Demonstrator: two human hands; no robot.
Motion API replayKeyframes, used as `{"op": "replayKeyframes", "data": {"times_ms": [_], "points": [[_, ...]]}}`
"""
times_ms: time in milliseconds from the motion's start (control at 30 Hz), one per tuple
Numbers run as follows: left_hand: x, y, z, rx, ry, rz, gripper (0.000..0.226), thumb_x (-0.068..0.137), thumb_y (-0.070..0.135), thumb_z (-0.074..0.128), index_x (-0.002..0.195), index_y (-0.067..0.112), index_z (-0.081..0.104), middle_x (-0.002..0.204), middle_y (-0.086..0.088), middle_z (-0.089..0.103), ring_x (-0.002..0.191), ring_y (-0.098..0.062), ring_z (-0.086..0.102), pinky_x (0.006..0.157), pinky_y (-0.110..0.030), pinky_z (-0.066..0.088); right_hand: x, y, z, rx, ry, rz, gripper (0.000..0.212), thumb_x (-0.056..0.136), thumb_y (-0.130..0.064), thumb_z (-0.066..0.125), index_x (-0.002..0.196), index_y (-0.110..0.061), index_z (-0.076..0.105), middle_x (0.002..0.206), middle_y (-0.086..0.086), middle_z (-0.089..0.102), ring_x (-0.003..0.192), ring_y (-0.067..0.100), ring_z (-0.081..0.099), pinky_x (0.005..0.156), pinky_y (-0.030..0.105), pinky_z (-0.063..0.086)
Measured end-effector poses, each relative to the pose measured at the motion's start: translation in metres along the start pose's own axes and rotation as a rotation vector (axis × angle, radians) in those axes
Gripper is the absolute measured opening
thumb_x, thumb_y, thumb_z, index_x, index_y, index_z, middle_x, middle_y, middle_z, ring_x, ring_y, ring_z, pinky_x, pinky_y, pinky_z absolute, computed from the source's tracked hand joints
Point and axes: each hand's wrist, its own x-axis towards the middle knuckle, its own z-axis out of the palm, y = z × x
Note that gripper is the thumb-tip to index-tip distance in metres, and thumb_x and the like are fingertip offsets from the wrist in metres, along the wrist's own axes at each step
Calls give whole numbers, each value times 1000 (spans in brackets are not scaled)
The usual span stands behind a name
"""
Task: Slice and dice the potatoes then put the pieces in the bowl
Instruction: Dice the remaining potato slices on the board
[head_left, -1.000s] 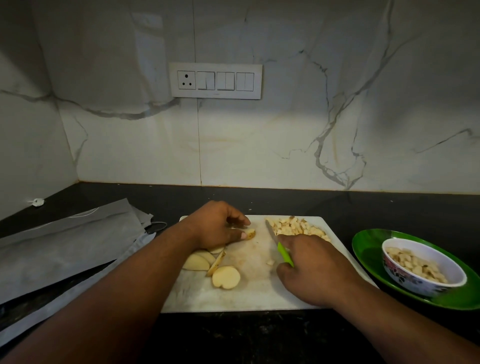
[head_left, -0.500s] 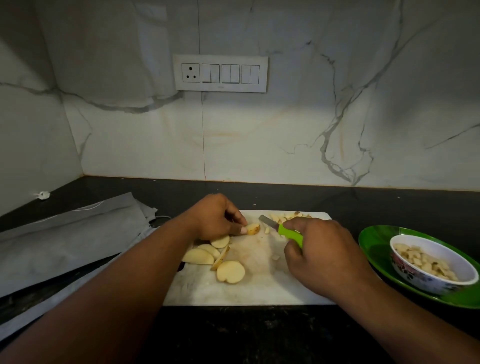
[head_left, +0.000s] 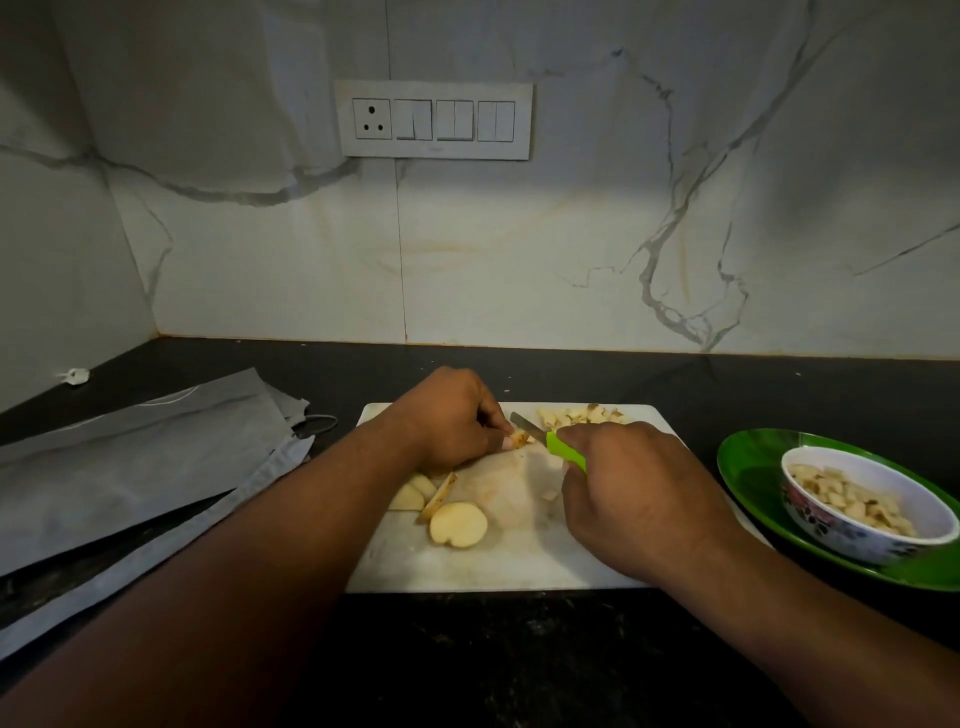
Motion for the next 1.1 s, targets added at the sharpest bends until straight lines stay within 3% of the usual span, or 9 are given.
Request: {"op": "replayKeyframes", "data": {"times_ms": [100, 233, 333, 567, 733, 867, 1100], "points": [[3, 3, 2, 18, 9, -24, 13, 91, 26, 80, 102, 23, 83, 98, 13, 79, 90, -2, 69, 95, -31, 59, -1, -3, -4, -31, -11, -6, 41, 97, -35, 51, 138, -33, 56, 123, -8, 65, 108, 12, 60, 89, 24, 48], [4, 7, 4, 34, 5, -27, 12, 91, 23, 79, 102, 21, 83, 97, 14, 78, 89, -3, 69, 94, -28, 58, -10, -5, -14, -116, 33, -36, 29, 92, -36, 49, 113, -27, 67, 94, -7, 67, 75, 10, 53, 69, 22, 44], [3, 7, 3, 40, 5, -25, 12, 91, 23, 79, 103, 21, 83, 97, 18, 76, 87, -1, 67, 91, -24, 56, -18, -6, -27, -158, 15, -40, 27, 90, -41, 48, 104, -27, 67, 80, -7, 59, 72, 10, 54, 63, 23, 45], [2, 1, 0, 2, 14, -19, 13, 87, 29, 84, 99, 23, 84, 94, 17, 77, 88, 0, 69, 92, -27, 58, -16, -13, -31, -93, 131, -37, 34, 94, -40, 46, 122, -33, 64, 99, -9, 67, 79, 11, 53, 70, 22, 44], [3, 0, 0, -29, -6, -30, 13, 88, 27, 83, 100, 23, 84, 93, 14, 78, 89, -3, 70, 91, -30, 60, -9, -12, -12, -54, 111, -60, 31, 95, -36, 44, 120, -31, 62, 94, -8, 66, 74, 10, 49, 67, 22, 40], [3, 1, 1, -38, -2, -36, 12, 88, 26, 83, 100, 23, 84, 93, 14, 78, 89, -4, 70, 92, -29, 59, -7, -15, -8, -31, 40, -64, 37, 96, -38, 46, 130, -31, 58, 107, -8, 66, 91, 11, 58, 80, 25, 48], [2, 3, 2, -38, 11, -40, 10, 88, 26, 83, 98, 23, 84, 92, 15, 78, 89, -3, 69, 93, -30, 59, -17, -11, -26, -130, 55, -78, 32, 91, -42, 44, 110, -28, 66, 88, -8, 64, 76, 11, 56, 68, 23, 48]]}}
